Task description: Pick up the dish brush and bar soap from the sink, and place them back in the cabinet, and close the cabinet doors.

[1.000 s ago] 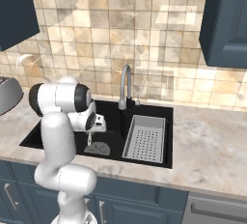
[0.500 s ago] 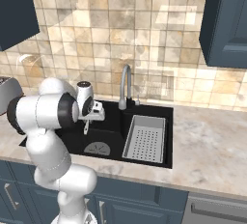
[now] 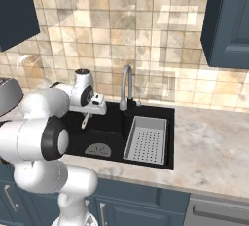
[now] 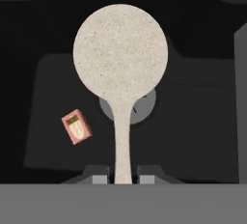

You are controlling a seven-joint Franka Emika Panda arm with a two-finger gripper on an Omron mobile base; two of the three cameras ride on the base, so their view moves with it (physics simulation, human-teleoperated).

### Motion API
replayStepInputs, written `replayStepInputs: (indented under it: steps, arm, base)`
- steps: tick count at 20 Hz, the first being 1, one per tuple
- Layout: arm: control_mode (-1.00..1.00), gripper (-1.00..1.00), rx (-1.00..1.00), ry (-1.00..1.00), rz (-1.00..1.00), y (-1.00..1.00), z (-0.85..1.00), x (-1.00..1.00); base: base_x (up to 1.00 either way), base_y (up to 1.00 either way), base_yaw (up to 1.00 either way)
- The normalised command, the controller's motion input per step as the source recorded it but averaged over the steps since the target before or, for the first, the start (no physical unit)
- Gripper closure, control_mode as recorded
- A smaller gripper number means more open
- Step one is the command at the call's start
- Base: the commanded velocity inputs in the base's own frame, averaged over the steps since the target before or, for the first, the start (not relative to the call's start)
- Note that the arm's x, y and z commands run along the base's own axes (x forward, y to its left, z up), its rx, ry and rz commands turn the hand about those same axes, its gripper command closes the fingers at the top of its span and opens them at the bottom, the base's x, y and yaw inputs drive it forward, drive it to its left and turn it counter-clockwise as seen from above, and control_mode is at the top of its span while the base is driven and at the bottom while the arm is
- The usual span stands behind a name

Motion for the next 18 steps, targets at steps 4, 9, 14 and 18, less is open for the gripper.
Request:
replayStepInputs:
  steps: [4, 9, 14, 18]
  arm:
    - [-1.0, 1.0, 0.0, 0.03, -0.06, -0.23, 0.74, -0.33]
    - [-1.0, 1.0, 0.0, 0.04, -0.06, -0.14, 0.7, -0.27]
    - [-1.0, 1.0, 0.0, 0.06, -0.08, -0.08, 0.74, -0.24]
    - [-1.0, 1.0, 0.0, 0.07, -0.08, -0.11, 0.74, -0.24]
  base:
    - [0.0, 0.0, 0.0]
    - [0.0, 0.0, 0.0]
    - [0.0, 0.0, 0.0]
    - [0.0, 0.0, 0.0]
